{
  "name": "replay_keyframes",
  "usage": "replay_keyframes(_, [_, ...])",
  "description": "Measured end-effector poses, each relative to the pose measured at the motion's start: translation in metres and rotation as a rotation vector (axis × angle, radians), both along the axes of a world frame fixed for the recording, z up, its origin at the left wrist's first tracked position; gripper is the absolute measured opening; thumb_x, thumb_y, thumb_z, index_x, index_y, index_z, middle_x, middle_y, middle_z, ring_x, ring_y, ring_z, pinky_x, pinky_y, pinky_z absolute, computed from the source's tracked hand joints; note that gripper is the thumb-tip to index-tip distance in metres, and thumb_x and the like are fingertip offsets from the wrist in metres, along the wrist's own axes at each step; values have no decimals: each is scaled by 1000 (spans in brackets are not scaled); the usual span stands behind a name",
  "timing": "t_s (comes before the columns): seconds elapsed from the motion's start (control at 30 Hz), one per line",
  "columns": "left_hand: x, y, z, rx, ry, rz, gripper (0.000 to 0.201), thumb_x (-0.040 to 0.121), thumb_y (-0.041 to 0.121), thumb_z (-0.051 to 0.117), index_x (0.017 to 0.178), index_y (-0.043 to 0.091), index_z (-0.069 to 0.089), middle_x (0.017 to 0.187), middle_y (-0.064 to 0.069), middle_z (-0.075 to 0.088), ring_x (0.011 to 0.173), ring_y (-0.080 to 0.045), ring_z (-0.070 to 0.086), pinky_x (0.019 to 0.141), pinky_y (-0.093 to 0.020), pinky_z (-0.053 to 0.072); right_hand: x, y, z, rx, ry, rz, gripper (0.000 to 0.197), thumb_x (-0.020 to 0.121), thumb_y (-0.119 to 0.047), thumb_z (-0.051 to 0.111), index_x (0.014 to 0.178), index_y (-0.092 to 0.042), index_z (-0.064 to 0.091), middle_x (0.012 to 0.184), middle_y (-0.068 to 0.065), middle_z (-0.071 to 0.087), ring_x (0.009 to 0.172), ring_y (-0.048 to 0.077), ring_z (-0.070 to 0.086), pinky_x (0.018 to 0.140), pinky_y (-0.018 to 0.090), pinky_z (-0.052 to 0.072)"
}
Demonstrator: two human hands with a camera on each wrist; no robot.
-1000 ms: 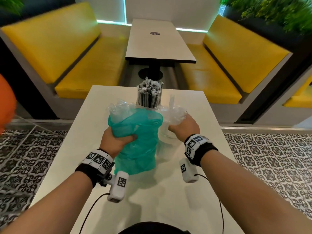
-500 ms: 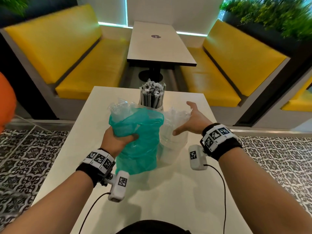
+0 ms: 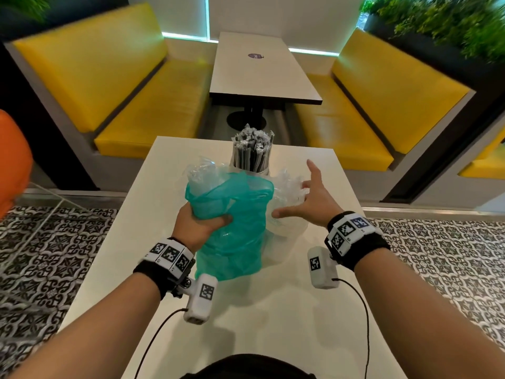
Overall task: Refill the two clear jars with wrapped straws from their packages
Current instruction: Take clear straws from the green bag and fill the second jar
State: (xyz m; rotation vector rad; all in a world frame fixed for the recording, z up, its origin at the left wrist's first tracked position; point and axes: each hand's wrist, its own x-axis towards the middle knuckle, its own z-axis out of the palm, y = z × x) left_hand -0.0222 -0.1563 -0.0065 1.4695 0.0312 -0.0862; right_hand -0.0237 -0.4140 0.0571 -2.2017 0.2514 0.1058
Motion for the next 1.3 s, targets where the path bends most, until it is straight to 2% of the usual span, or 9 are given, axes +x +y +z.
replay_keyframes(0.23, [-2, 4, -6, 23, 18, 10, 43, 69, -3, 87, 101, 20, 71, 98, 3, 78, 91, -17, 76, 80, -38, 61, -11, 10, 6, -84, -229, -82, 83, 81, -36, 76, 149, -25, 30, 153, 2, 35, 140, 25, 31, 113, 46, 29])
replay_keyframes(0.33, [-3, 5, -7, 17, 15, -12, 46, 64, 1, 91, 102, 20, 71, 97, 3, 79, 89, -15, 76, 81, -38, 61, -11, 36, 37, 31, -634, -44, 31, 85, -9, 65, 113, -18, 56, 109, -3, 60, 99, 11, 57, 87, 26, 51])
replay_keyframes(0.4, [-5, 3, -6, 21, 0, -27, 48, 58, 9, 90, 101, 19, 73, 97, 1, 80, 90, -18, 76, 80, -39, 61, -9, 59, 52, 46, -580, 171, 16, 90, -3, 57, 98, -16, 59, 90, -7, 62, 81, 7, 60, 73, 17, 51])
replay_keyframes(0.53, [-6, 1, 1, 18, -54, -67, 53, 54, 14, 89, 104, 17, 72, 97, 4, 80, 90, -16, 76, 77, -32, 61, -1, 82, 34, -253, -107, 432, 27, 92, -12, 59, 118, -11, 60, 111, 3, 63, 91, 13, 57, 80, 20, 49])
replay_keyframes(0.67, [-10, 5, 9, 105, -94, -134, 65, 50, 28, 88, 110, 18, 67, 95, 10, 79, 91, -5, 73, 81, -26, 58, -8, 91, 8, -73, 7, 477, 66, 81, -25, 78, 138, -13, 48, 126, 2, 59, 89, 12, 61, 78, 19, 52])
replay_keyframes(0.83, [-12, 10, -11, 285, 33, -167, 79, 79, -24, 66, 148, -3, 32, 144, -24, 50, 125, -24, 56, 102, -30, 44, -8, 112, -1, 111, 20, 406, 88, 56, -52, 87, 132, -26, 51, 121, -7, 65, 109, 11, 63, 96, 32, 52])
replay_keyframes(0.93, [-12, 2, 4, 219, -105, -218, 57, 92, -20, 52, 144, -6, 34, 122, -15, 60, 98, -9, 72, 84, -25, 58, -4, 117, -3, 202, -8, 329, 74, 62, -38, 90, 126, -25, 57, 119, -6, 68, 108, 11, 63, 97, 32, 52])
replay_keyframes(1.07, [-7, 2, 13, 118, -160, -171, 109, 52, 21, 89, 142, 1, 30, 131, -17, 58, 115, -22, 66, 95, -38, 57, 0, 120, 1, 359, -46, 186, 58, 70, -12, 85, 122, -11, 60, 114, 7, 70, 104, 22, 67, 94, 42, 55])
replay_keyframes(1.3, [-6, 6, 8, 165, -210, -149, 75, 56, 7, 86, 124, 17, 58, 106, 10, 74, 97, 1, 71, 78, -14, 53, 4, 116, 26, 608, -39, 206, 43, 76, -2, 80, 114, -10, 62, 99, 6, 73, 84, 11, 72, 71, 22, 59])
